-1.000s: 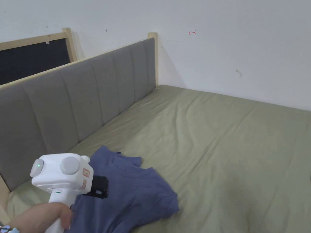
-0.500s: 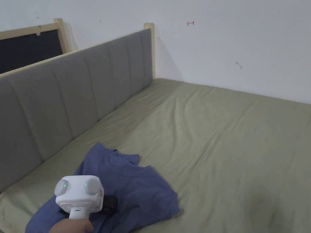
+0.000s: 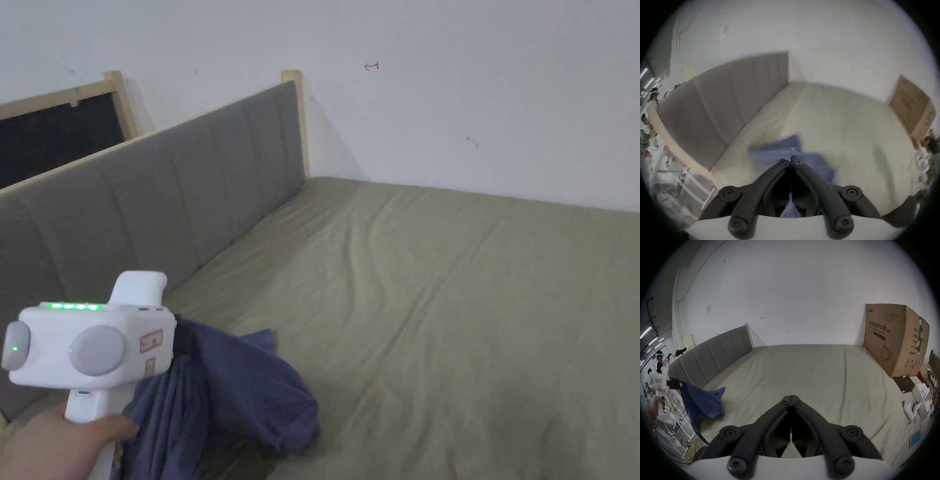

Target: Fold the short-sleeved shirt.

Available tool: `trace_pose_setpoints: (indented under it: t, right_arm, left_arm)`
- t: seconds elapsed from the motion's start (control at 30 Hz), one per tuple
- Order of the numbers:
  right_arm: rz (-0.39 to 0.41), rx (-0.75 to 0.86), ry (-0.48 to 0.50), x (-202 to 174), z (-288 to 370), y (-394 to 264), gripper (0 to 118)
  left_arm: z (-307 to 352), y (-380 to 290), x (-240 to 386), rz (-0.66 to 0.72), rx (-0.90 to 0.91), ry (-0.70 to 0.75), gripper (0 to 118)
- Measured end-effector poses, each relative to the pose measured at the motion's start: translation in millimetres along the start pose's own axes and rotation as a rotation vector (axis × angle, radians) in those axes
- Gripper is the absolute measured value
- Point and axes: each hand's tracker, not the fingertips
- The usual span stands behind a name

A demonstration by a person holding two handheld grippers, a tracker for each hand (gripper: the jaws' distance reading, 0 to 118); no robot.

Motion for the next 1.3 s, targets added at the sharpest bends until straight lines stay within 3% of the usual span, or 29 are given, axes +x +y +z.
trace_pose_setpoints:
  t: [0.27,0.37,0.5,0.63,0.77,0.9,0.93,0.97,1.0,1.03,1.2,1.3]
  right_arm:
    - [-0.065,0.12,-0.065,41,43,12,0]
    - [-0.082,0.148,-0.101,60,62,16,0]
    - [-0.091,0.19,-0.159,85,87,17,0]
    - [-0.109,0.209,-0.213,111,105,8,0]
    - [-0.144,0.163,-0.264,142,107,-14,0]
    - [-0.201,0.094,-0.292,160,103,-34,0]
    - [-0.214,0.08,-0.291,163,102,-38,0]
    - [-0.225,0.07,-0.288,166,100,-42,0]
    - [-0.231,0.064,-0.285,167,100,-45,0]
    - [-0.235,0.061,-0.282,169,99,-47,0]
    - [-0.228,0.056,-0.285,166,93,-46,0]
    - [-0.238,0.082,-0.263,159,92,-41,0]
  left_arm:
    - [106,83,165,-0.159,0.33,-0.451,0]
    - [122,91,225,-0.166,0.338,-0.652,0]
    - [114,84,292,-0.239,0.324,-0.79,0]
    - [55,48,362,-0.242,0.075,-0.852,0]
    - [-42,-19,424,-0.249,-0.378,-0.788,0]
    - [-104,-84,441,-0.101,-0.687,-0.751,1]
    - [-110,-96,439,-0.093,-0.732,-0.75,9]
    - [-113,-102,437,-0.082,-0.753,-0.746,46]
    - [-113,-102,434,-0.098,-0.729,-0.731,90]
    - [-111,-101,431,-0.111,-0.725,-0.728,112]
    - [-78,-50,392,-0.08,-0.539,-0.743,109]
    - [-47,-22,363,-0.067,-0.336,-0.709,104]
